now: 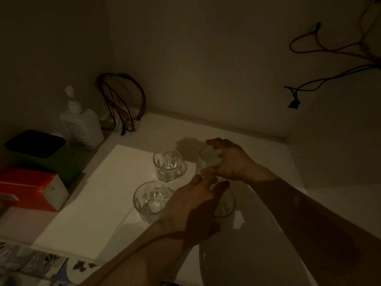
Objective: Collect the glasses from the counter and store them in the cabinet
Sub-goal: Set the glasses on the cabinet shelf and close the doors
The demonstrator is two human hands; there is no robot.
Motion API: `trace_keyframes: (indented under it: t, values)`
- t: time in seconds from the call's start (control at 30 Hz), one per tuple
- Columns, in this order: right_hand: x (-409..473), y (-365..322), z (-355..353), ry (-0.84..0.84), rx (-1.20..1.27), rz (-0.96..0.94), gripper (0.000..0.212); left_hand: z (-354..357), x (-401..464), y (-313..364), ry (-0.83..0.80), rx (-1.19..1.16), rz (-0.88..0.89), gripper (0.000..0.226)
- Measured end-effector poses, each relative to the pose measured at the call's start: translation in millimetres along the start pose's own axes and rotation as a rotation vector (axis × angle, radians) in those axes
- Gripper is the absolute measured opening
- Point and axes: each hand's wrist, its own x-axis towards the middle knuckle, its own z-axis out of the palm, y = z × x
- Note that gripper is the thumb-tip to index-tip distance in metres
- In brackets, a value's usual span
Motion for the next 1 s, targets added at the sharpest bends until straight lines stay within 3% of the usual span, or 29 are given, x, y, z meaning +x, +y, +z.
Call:
trace_keyframes:
  t: [0.13,0.27,0.33,0.43,0.57,0.77,1.0]
  values:
    - [-14.6,5.6,-4.5,0.160,0.115,0.062,0.093,-3.7,-10.6,2.1,0.023,-0.028,-0.027,0.104]
    - [-37.4,19.9,-10.7,0.318,0.232,0.194,0.095,-21.4,-30.1,-10.6,0.143,0.007,-0.102,0.089]
    - [-47.3,26.7,-15.1,0.240,0.038,0.249,0.086,-34.9,-36.9,-22.8,0.193,0.060,-0.194,0.086]
    - [-63.4,32.3,-13.5,0.121,-0.223,0.356,0.069,-54.4,-39.2,-44.7,0.140,0.092,-0.369,0.090]
    - [-80.9,24.5,-10.7,0.072,-0.187,0.488,0.082,-60.8,-30.9,-62.8,-0.001,0.107,-0.468,0.096]
    - [-91.6,-10.7,-8.2,-0.009,-0.231,0.426,0.110,-61.4,-21.1,-62.0,-0.214,0.182,-0.471,0.103]
    - [-100.1,-28.2,-1.9,-0.009,-0.297,0.382,0.106,-65.9,-26.6,-55.7,-0.255,0.205,-0.487,0.106]
